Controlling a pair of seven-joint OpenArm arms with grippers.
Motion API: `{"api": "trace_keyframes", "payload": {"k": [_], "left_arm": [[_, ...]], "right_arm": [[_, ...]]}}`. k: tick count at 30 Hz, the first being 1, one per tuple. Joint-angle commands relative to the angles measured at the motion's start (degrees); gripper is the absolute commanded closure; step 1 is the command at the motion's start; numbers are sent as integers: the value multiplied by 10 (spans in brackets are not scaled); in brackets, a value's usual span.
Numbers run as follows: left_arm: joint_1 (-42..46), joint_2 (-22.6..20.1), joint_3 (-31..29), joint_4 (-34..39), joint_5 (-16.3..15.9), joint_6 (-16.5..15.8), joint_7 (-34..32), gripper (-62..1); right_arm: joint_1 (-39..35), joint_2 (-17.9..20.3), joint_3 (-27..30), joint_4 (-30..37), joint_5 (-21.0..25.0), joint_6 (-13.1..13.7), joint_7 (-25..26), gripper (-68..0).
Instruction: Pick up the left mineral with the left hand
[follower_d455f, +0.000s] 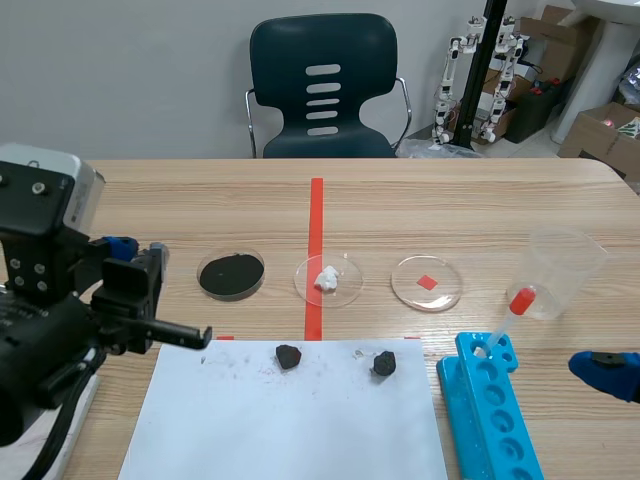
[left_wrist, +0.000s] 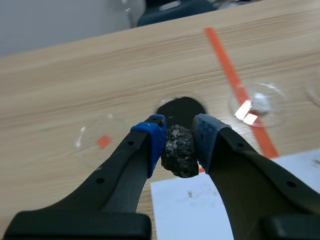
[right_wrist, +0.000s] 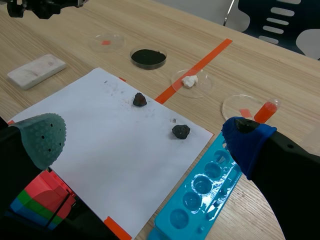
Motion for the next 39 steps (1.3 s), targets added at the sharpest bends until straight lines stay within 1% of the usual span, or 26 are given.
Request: {"api": "trace_keyframes", "payload": {"k": [1,3,6,8,13,16,18,34,39], "left_arm": [[27,-17,-2,19,2,-26,-49,-86],[61,-36,-2,29,5,-57,-109,-86],[107,-59,-2,38,6,-84,-183,-86],[132,-71,-2,40,16,-86,-217,-86],[190,-90,-3,40,71,-85,-271,-86],[219,-93,-4,40,95,-85,-299,-86],[226,-93,-4,40,100,-85,-305,-86],[219,-93,-3,40,99,-85,-302,-85],[219,-93,-3,40,99,-85,-290,-85]], "right_arm": [[0,0,1,5,9,0,9,-679],[0,0,1,5,9,0,9,-679],[0,0,1,5,9,0,9,-679],[0,0,1,5,9,0,9,-679],[0,0,1,5,9,0,9,-679],[0,0,1,5,8,0,9,-679],[0,0,1,5,9,0,9,-679],[0,0,1,5,9,0,9,-679],[0,0,1,5,9,0,9,-679]]}}
